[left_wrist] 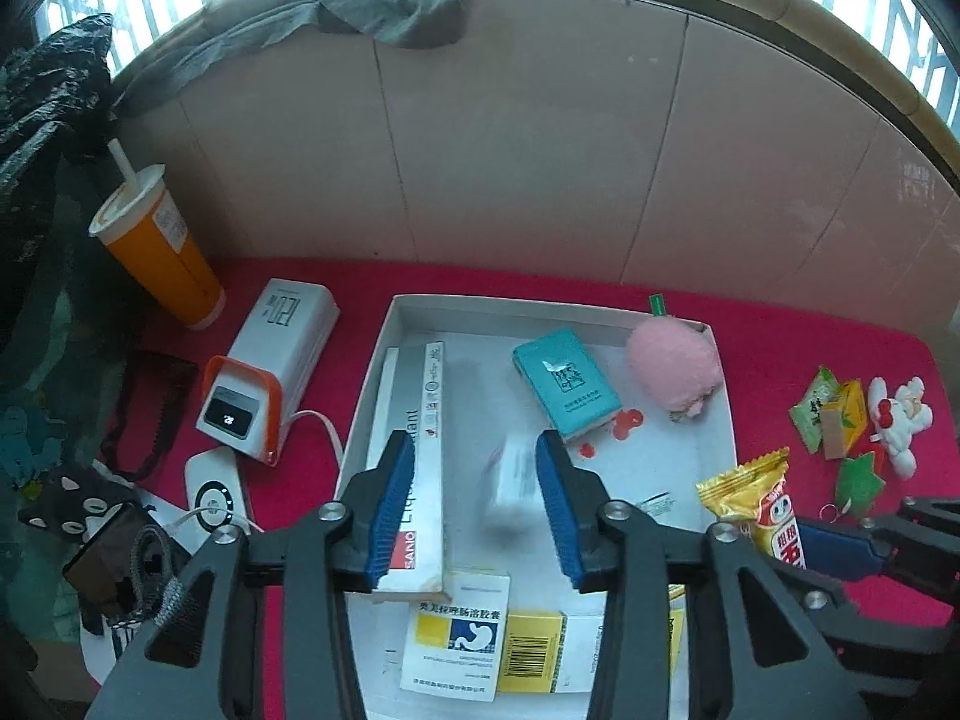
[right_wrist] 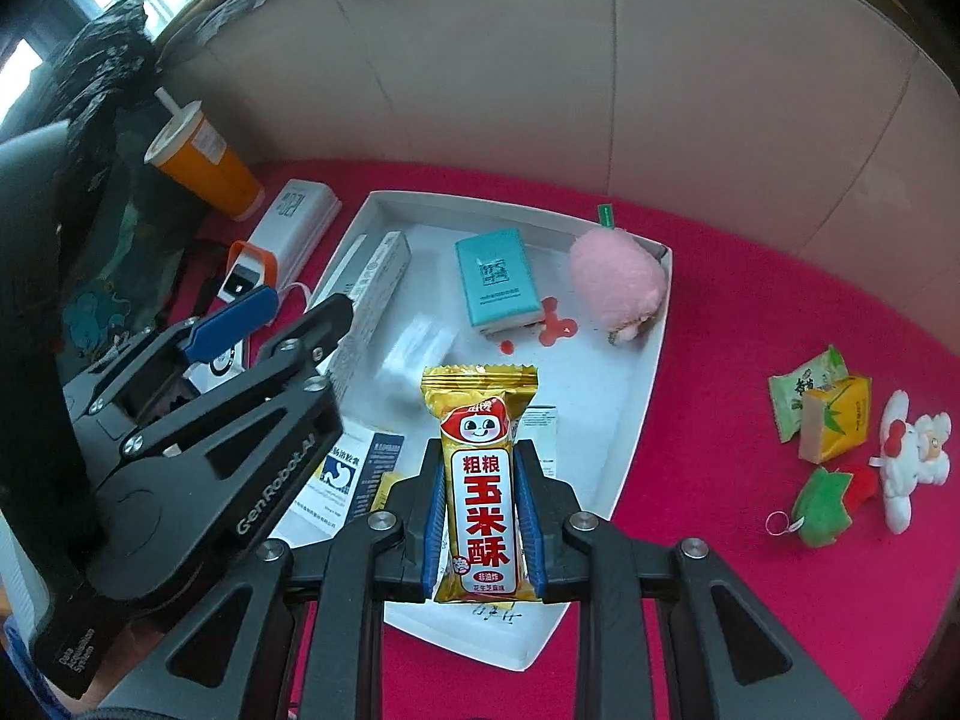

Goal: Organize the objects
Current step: 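Lower and open both tools, dropping the barcode box and snack bar into the tray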

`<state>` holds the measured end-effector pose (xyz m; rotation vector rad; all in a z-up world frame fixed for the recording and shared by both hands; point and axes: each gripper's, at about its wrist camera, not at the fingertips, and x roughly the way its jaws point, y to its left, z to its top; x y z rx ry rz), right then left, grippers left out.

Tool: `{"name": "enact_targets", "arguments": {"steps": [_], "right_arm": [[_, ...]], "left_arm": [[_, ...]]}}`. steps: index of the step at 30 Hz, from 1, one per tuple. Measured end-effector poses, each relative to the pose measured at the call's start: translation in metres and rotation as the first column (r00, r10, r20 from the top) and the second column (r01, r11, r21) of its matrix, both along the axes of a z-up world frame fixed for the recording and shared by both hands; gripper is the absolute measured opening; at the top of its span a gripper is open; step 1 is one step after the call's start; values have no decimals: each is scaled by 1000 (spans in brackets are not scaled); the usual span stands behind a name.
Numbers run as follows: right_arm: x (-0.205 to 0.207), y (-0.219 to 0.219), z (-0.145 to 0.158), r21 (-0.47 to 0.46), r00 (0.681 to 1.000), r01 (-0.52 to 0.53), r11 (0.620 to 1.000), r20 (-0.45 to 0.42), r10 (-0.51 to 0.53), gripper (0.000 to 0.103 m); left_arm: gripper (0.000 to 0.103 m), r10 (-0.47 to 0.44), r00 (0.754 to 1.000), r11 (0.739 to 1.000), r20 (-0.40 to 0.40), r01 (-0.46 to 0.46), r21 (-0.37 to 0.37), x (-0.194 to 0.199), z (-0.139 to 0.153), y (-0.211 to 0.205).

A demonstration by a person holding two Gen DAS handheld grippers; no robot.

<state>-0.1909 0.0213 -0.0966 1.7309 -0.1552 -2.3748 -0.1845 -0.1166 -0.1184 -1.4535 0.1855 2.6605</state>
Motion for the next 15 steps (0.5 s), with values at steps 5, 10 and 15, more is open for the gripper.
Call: {"name": "enact_targets", "arguments": {"steps": [5,10,15], "right_arm": [[5,0,0,9,1000,-6,1000,1,6,25],[11,3,2,10,1000,3,1000,-3,-3,28],[18,8,4,9,1000,23,1000,-8,-23,57]], "left_arm": [[68,19,1000,999,-14,-18,28,4,2,-6],[90,27,999,999,-38,-25,42,10,5,-8],[91,59,996,997,-60,-56,50,16,10,-13]]}}
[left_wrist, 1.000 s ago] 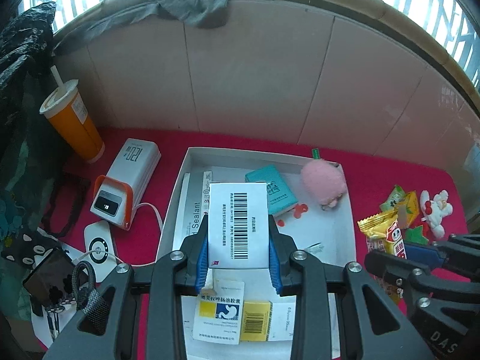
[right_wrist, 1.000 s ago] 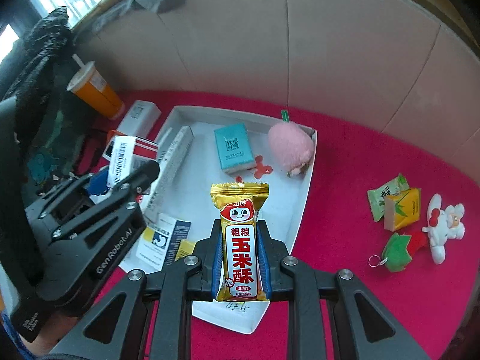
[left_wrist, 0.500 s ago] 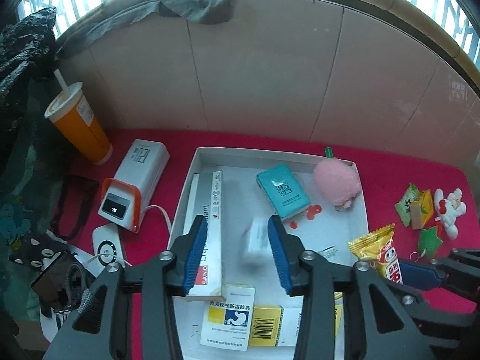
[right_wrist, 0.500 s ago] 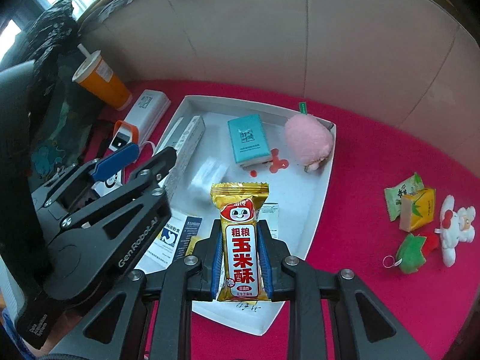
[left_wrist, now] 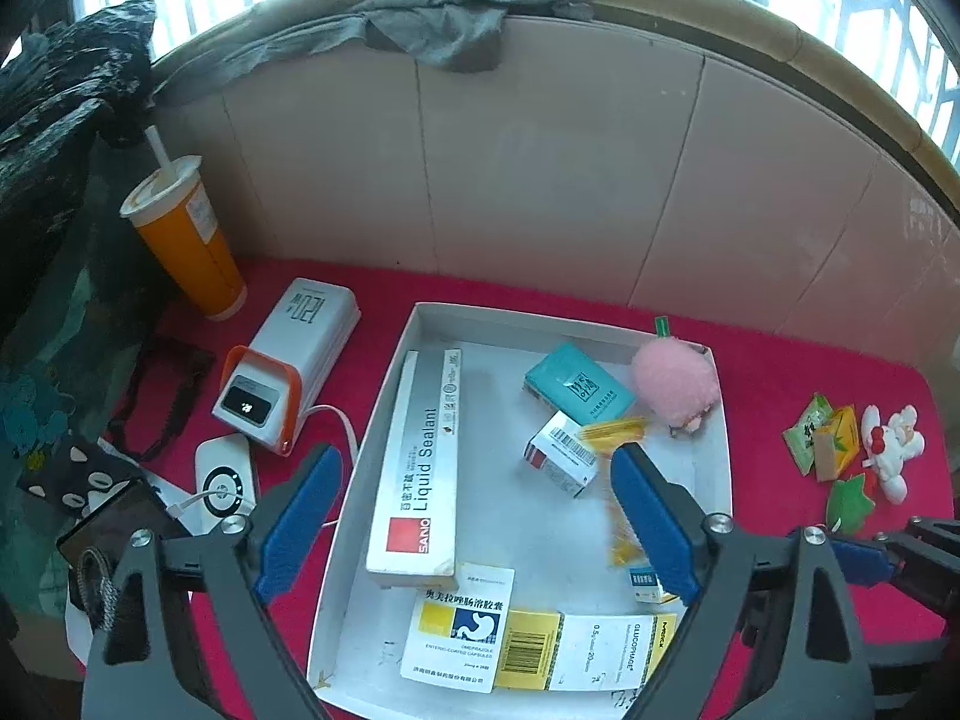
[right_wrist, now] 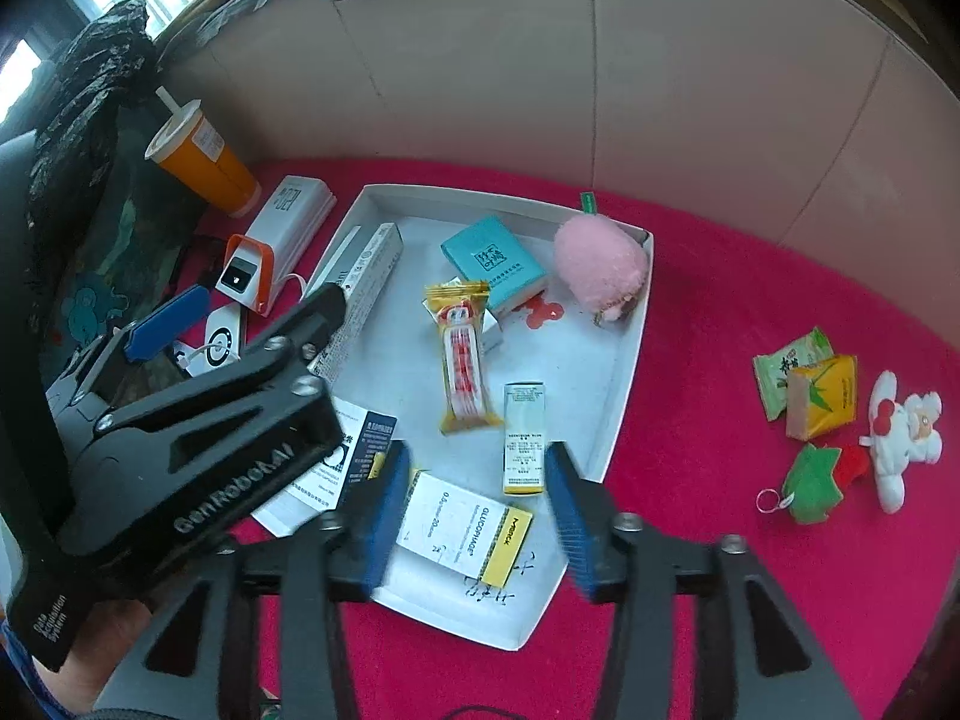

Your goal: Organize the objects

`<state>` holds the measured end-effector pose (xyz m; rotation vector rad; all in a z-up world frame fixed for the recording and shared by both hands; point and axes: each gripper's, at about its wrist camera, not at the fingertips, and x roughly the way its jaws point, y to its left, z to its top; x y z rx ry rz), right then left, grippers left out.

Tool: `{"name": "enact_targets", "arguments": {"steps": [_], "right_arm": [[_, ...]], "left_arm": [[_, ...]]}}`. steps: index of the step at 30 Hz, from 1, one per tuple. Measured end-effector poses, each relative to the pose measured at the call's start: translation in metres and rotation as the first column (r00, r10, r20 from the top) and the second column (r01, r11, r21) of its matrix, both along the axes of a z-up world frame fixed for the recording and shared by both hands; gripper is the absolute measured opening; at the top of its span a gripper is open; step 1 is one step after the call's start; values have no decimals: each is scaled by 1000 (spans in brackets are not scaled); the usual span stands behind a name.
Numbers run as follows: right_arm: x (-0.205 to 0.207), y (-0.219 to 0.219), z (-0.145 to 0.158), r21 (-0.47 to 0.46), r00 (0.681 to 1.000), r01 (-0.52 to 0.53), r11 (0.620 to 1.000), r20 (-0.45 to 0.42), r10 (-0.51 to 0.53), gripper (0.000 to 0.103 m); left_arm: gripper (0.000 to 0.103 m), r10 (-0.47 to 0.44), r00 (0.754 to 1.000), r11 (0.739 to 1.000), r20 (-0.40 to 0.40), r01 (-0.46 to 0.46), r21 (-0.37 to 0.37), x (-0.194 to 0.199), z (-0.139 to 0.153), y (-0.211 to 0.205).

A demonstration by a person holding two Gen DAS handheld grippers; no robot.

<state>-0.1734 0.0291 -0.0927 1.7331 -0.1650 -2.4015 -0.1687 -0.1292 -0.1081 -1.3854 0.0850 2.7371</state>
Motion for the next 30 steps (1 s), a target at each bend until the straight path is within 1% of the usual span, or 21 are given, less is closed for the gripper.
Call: {"name": "enact_targets", "arguments": {"steps": [1,2,6,8,9,11,13,15,16,17,19,21,22,23,25,26,27,28,30], "right_arm": [[1,1,1,1,1000,2,1000,-3,-2,63],[3,2,1,2,1000,5,1000,-6,-4,65],[11,2,11,31,999,-13,999,-48,15,65],[16,4,21,55,995,-23,998,-97,29,65],[20,5,29,74,990,-24,997,-135,34,65],[28,8,46,129,974,-25,991,-219,53,65],[41,14,71,174,938,-14,985,-340,73,65],[52,23,94,194,898,14,981,-433,73,66],[59,31,107,202,877,33,979,-475,68,68],[64,38,117,203,864,45,978,-499,64,70],[79,59,140,175,839,53,983,-542,51,70],[97,81,160,108,815,50,993,-579,22,73],[106,93,169,72,803,53,996,-596,1,81],[115,105,176,44,788,57,997,-615,-18,93],[138,126,192,5,747,77,997,-663,-54,103],[149,138,199,-5,720,86,996,-690,-66,103],[157,146,203,-7,705,93,996,-706,-71,103],[165,156,206,-10,691,106,994,-718,-80,103],[180,180,208,-33,677,134,990,-727,-116,103]], "left_arm": [[91,6,1000,1000,-4,-6,3,2,1,-1],[91,13,1000,1000,-8,-13,10,4,3,-3],[91,48,998,998,-31,-46,53,20,14,-9],[91,72,996,994,-53,-68,86,35,24,-13],[91,84,994,992,-63,-78,103,43,29,-14],[91,123,988,981,-91,-107,161,62,43,-21],[92,151,982,973,-112,-128,193,78,54,-25],[92,186,973,963,-137,-153,223,94,69,-30],[92,203,968,958,-147,-165,236,102,76,-32],[92,222,962,953,-159,-180,245,110,84,-35],[92,260,947,945,-190,-210,250,126,99,-39],[92,298,928,941,-223,-246,235,144,113,-41],[92,315,919,937,-236,-263,228,152,118,-40],[92,337,909,932,-247,-285,222,162,124,-39],[92,364,895,924,-259,-311,224,177,130,-37],[92,374,889,920,-265,-320,225,185,132,-32],[92,379,886,919,-266,-326,223,191,132,-28],[92,381,886,918,-265,-329,220,196,131,-22],[92,370,895,922,-249,-322,214,205,127,-6]]}}
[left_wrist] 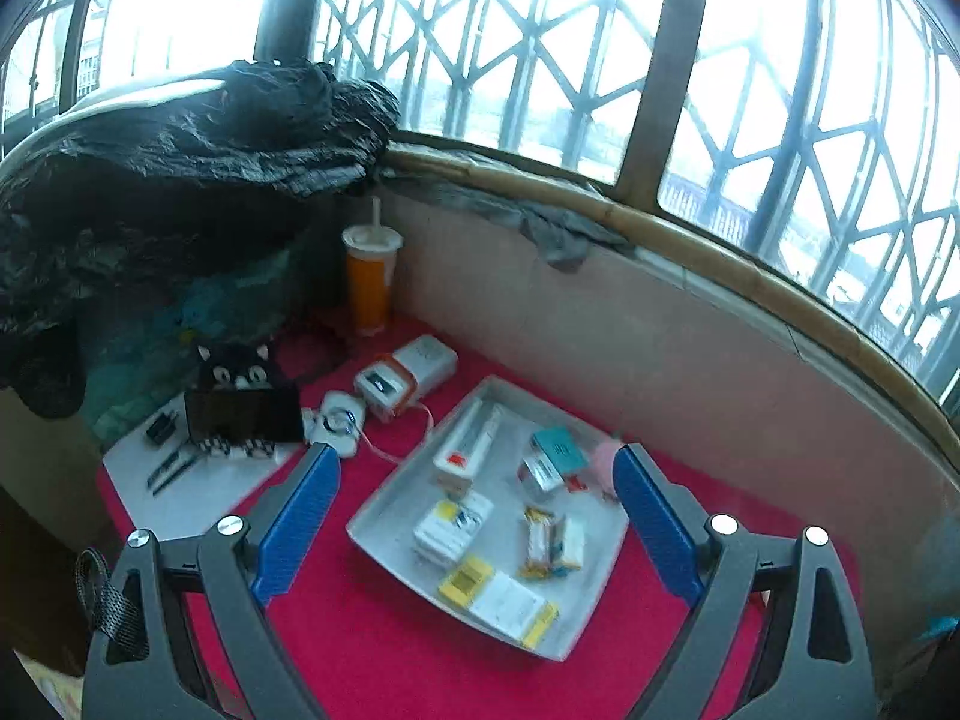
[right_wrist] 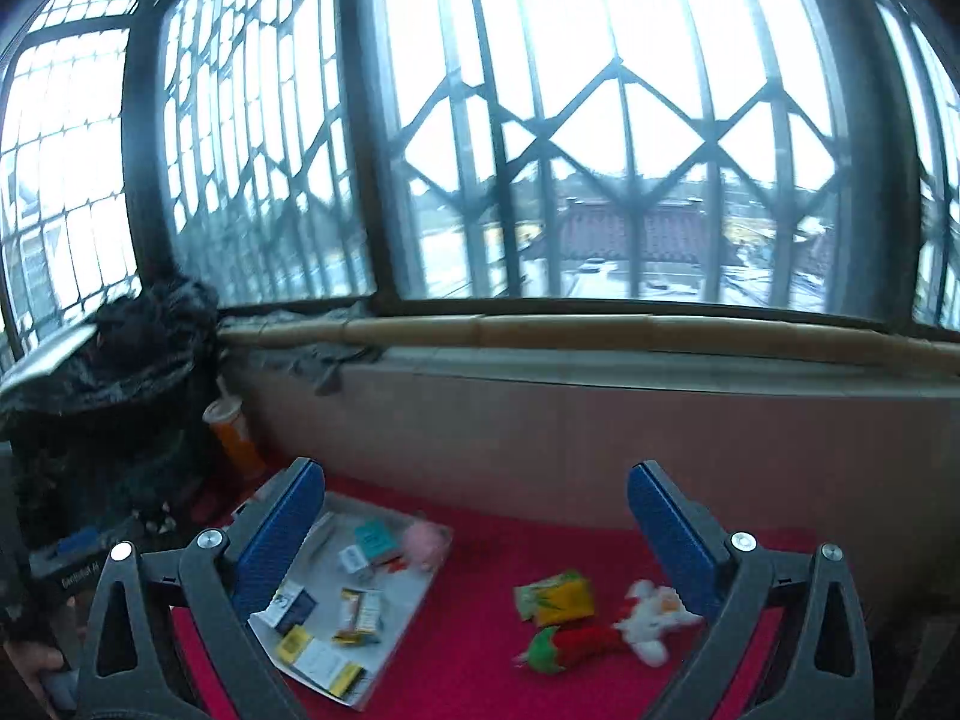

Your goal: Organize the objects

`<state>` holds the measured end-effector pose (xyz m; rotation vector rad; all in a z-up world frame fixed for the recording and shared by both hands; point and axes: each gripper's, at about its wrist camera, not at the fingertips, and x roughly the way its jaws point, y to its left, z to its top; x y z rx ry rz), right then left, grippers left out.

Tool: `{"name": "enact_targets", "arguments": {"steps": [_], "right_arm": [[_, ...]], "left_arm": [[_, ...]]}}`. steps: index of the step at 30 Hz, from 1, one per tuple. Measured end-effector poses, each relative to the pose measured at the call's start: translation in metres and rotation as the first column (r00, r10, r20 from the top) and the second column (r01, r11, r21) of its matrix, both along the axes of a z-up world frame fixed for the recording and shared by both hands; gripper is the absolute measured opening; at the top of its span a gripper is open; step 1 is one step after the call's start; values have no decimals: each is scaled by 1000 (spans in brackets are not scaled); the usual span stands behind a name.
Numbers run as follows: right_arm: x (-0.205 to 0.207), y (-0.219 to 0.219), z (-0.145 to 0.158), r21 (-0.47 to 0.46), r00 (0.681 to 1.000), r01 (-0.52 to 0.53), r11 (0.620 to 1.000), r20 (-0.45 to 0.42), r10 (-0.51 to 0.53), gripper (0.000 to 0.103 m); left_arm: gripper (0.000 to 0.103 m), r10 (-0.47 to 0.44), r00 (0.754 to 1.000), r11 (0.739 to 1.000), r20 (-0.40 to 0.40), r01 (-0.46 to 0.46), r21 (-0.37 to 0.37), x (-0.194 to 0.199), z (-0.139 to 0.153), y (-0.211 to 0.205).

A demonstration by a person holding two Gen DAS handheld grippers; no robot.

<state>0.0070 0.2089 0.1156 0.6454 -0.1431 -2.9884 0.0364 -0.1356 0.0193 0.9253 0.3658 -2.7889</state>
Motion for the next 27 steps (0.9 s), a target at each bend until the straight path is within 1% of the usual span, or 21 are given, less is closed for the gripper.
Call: {"name": "enact_targets", "arguments": {"steps": [2,6,8,10,11,13,14,16,18,19,22,23,26,27], "right_arm": [[9,24,-5,-26,1000,26,999,10,-26,103],[25,70,-31,-91,994,84,992,81,-77,103],[37,86,-45,-103,991,115,988,76,-107,103],[47,100,-52,-128,984,160,979,104,-147,103],[52,109,-52,-155,980,174,973,124,-156,103],[59,120,-46,-189,974,197,962,153,-169,103],[64,124,-40,-187,972,207,960,149,-181,103],[77,128,-26,-169,968,241,956,109,-224,103],[90,134,-16,-168,959,284,944,73,-275,103],[93,136,-15,-171,954,301,938,68,-293,103],[102,151,-16,-203,933,359,911,74,-351,103],[104,156,-19,-211,927,376,902,77,-368,103],[115,172,-25,-187,895,446,875,76,-440,103],[121,179,-24,-181,877,481,858,81,-474,103]], "left_arm": [[92,-30,999,1000,23,30,2,7,-6,19],[92,-114,993,993,34,114,-4,20,-18,58],[92,-176,984,984,24,177,-25,25,-25,79],[92,-230,972,971,53,233,-46,22,-26,97],[92,-256,965,965,62,259,-42,18,-23,103],[92,-282,958,957,47,284,-55,15,-11,112],[92,-287,957,955,27,289,-73,15,-2,116],[92,-301,954,950,0,300,-87,11,9,122],[92,-333,943,939,-1,331,-93,1,16,130],[92,-346,938,934,3,345,-98,-3,17,134],[92,-418,908,898,12,415,-144,-15,14,156],[92,-452,892,881,15,448,-153,-20,10,167],[93,-523,852,838,37,521,-162,-31,0,197],[93,-541,840,826,53,542,-156,-34,-1,206]]}}
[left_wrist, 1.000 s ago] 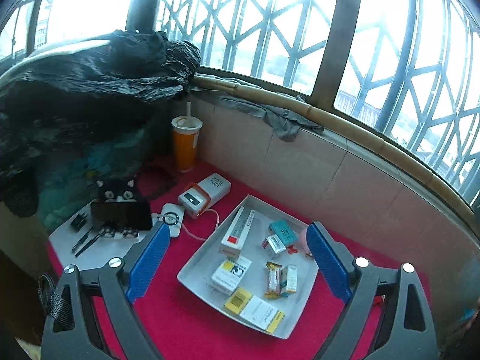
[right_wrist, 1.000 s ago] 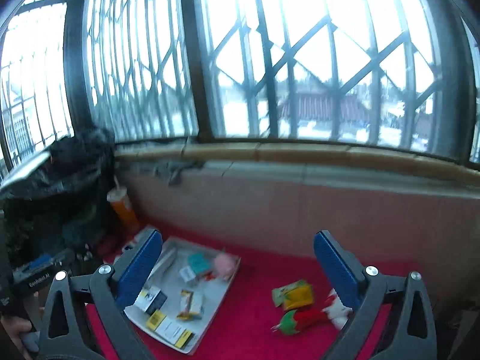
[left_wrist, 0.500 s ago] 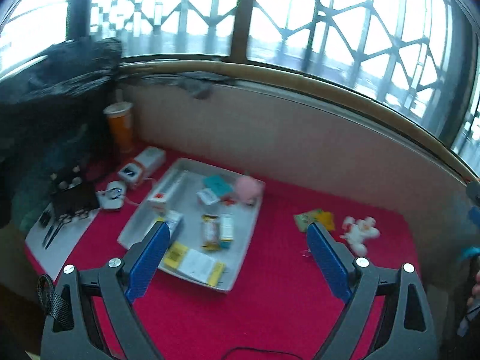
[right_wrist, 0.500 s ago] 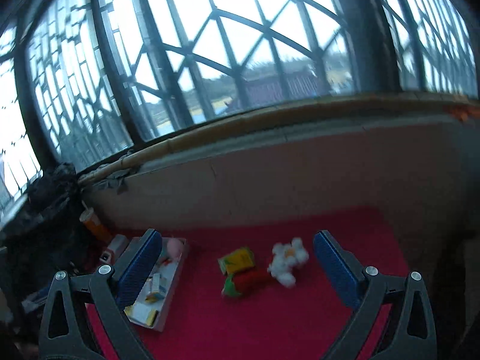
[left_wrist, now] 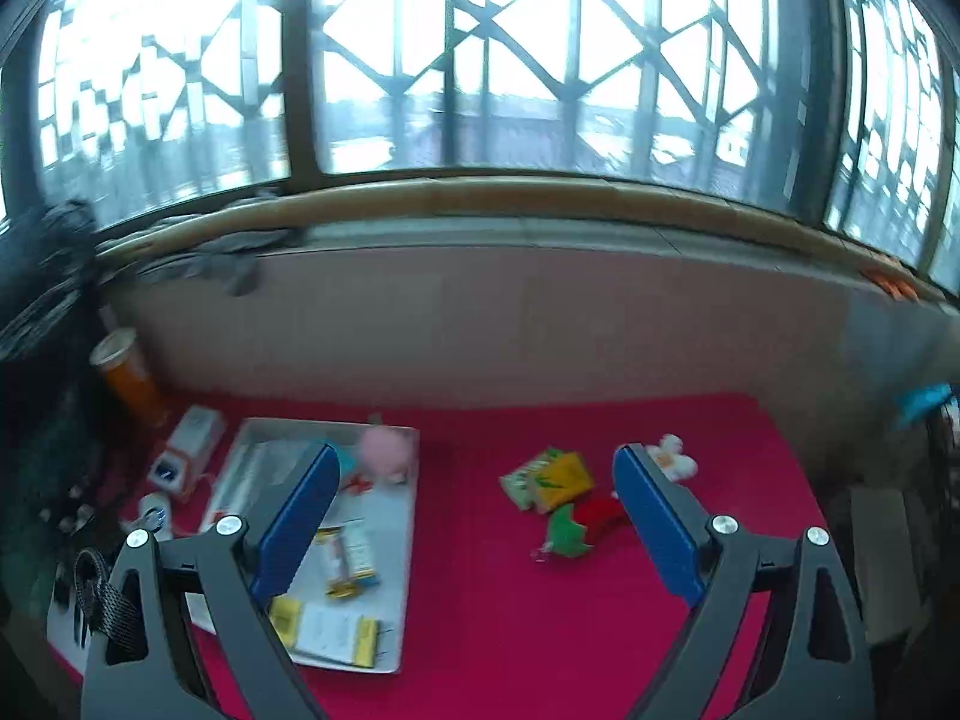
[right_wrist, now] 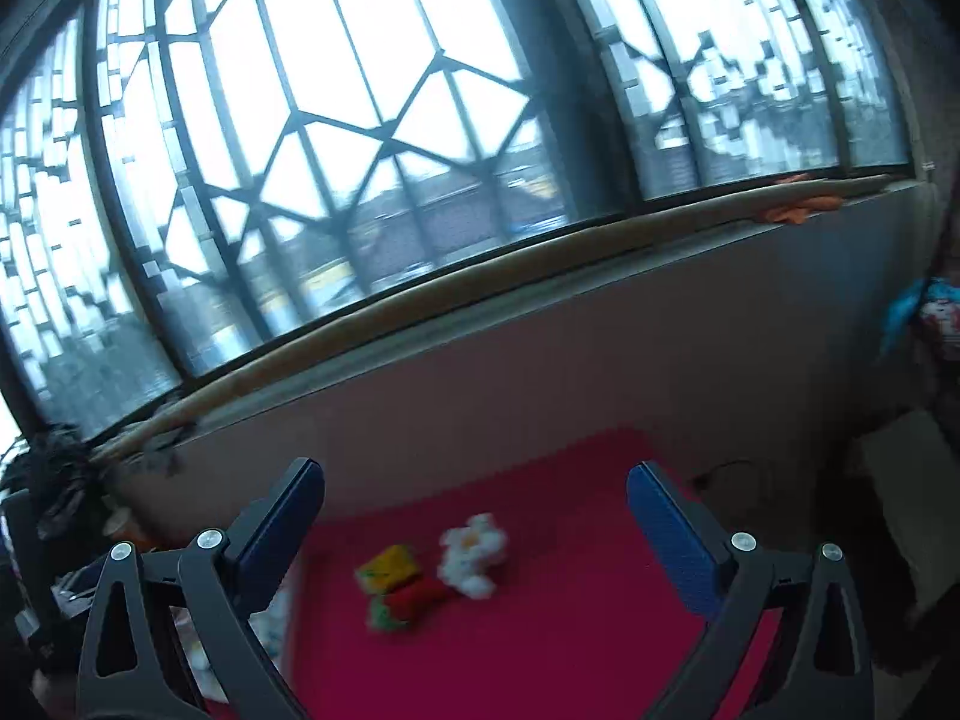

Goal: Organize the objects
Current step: 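Move both open tools toward the plush toys beside the tray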

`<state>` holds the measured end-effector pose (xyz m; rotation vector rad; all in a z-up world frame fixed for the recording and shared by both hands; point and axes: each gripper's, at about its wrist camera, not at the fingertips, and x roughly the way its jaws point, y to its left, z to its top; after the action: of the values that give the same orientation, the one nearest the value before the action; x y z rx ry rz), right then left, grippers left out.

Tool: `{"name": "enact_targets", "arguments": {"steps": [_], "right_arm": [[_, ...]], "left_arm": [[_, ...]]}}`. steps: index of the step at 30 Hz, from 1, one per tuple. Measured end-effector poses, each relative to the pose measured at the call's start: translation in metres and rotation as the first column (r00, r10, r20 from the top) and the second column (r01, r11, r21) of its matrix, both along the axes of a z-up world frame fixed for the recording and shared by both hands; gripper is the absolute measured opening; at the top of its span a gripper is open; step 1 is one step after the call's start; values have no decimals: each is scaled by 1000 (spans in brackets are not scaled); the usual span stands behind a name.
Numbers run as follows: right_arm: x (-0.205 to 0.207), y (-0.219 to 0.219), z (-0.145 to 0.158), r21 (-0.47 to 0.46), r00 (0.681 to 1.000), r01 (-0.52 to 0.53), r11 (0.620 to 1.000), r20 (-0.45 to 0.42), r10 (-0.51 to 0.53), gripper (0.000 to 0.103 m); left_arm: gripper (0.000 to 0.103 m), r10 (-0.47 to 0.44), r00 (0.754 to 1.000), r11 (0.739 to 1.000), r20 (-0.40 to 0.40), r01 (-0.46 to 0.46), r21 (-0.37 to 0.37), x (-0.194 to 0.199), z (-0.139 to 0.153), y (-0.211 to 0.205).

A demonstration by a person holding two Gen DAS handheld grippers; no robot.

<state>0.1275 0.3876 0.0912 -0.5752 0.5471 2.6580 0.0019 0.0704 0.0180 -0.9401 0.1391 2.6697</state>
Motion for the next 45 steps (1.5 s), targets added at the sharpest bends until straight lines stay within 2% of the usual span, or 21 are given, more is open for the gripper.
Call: {"name": "enact_targets", "arguments": {"steps": [2,6,11,14,18,21,24,26,28,32,37,41,43,45], "right_arm": [[9,16,1,-37,999,49,998,1,-49,103],[20,43,-2,-73,988,155,985,-1,-156,103],[0,51,-16,-65,991,128,990,35,-126,103],[-22,39,-15,-49,994,73,996,81,-69,103],[-50,6,-2,-5,990,-71,997,122,71,103],[-68,-21,-1,1,971,-189,982,146,187,103],[-78,-47,-10,26,940,-305,952,171,296,103],[-80,-57,-15,35,923,-349,937,188,336,103],[-80,-57,-14,29,918,-370,929,165,360,103],[-81,-37,-13,-22,940,-328,945,92,328,103],[-73,-11,-35,-95,965,-253,963,45,258,103],[-66,1,-53,-126,980,-176,976,70,186,103],[-61,6,-51,-166,983,-149,975,80,164,103],[-54,8,-40,-167,988,-122,978,73,136,103]], "left_arm": [[93,-78,996,997,46,78,13,-4,1,23],[93,-169,984,985,57,170,-10,-1,-3,59],[93,-198,977,980,80,197,26,6,-24,74],[93,-158,984,987,77,157,22,3,-28,63],[93,-37,995,996,97,29,79,-7,-22,28],[92,46,994,992,100,-57,112,-9,-21,3],[92,113,989,983,99,-126,136,-6,-27,-15],[92,151,981,977,126,-167,135,-4,-32,-22],[92,161,976,975,146,-180,127,-3,-33,-24],[92,151,980,985,130,-160,65,2,-25,-11],[92,106,987,994,120,-110,21,15,-32,2],[93,35,988,999,153,-37,7,15,-40,13],[93,4,988,1000,153,-5,7,12,-32,17],[93,-16,993,1000,119,14,18,9,-21,22]]}}
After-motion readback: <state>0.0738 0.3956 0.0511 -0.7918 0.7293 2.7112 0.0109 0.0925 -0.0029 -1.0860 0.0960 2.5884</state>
